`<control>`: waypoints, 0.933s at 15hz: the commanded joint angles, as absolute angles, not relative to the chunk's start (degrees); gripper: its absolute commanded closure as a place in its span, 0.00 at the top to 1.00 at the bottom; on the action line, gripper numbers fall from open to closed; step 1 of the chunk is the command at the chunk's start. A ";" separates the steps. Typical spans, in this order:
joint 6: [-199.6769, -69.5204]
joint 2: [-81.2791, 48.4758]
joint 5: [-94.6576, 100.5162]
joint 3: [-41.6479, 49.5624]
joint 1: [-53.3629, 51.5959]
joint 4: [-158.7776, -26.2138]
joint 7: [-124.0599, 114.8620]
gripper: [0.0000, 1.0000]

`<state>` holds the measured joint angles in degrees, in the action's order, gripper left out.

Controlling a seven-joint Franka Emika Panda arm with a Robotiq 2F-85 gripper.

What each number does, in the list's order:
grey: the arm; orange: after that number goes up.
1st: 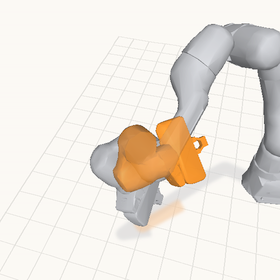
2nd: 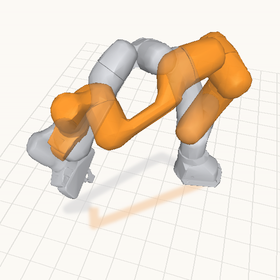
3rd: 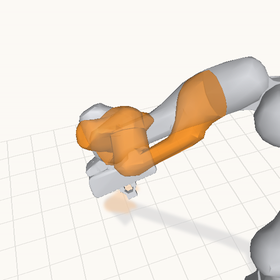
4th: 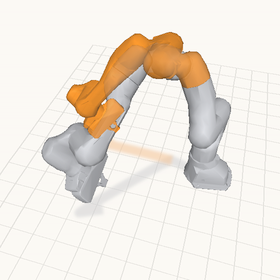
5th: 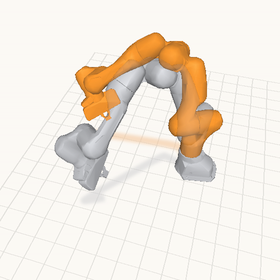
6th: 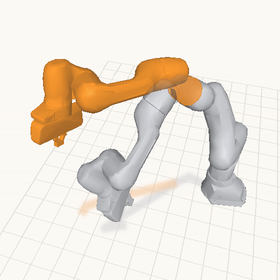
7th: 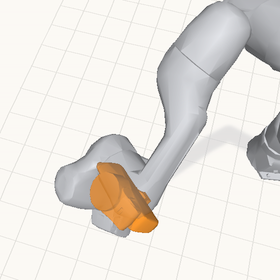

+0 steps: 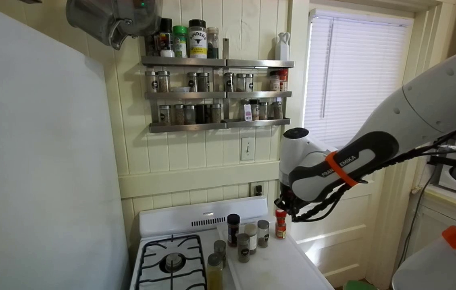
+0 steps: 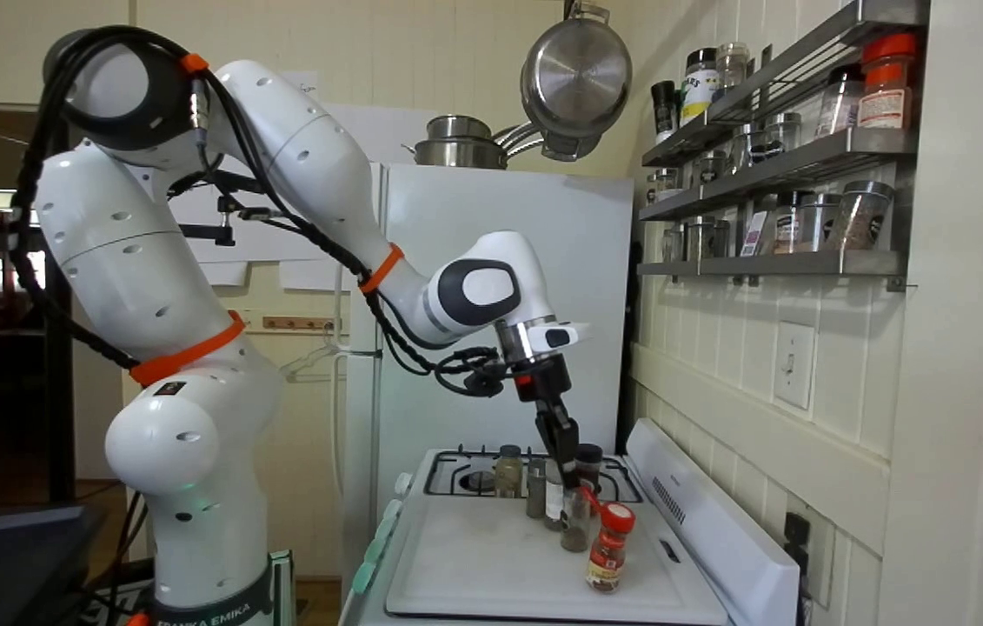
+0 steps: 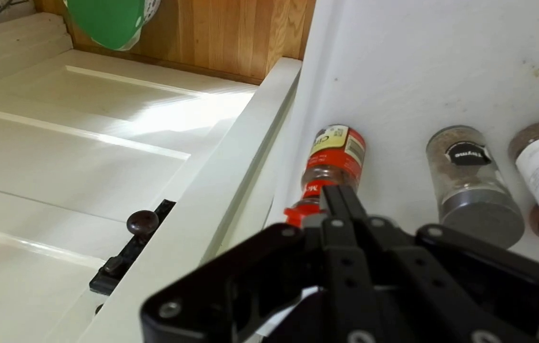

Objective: Close the lid on the red container.

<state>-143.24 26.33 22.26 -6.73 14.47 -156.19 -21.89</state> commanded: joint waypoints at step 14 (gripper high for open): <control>-145.02 25.16 24.55 -8.17 14.61 -155.72 -23.37 0.00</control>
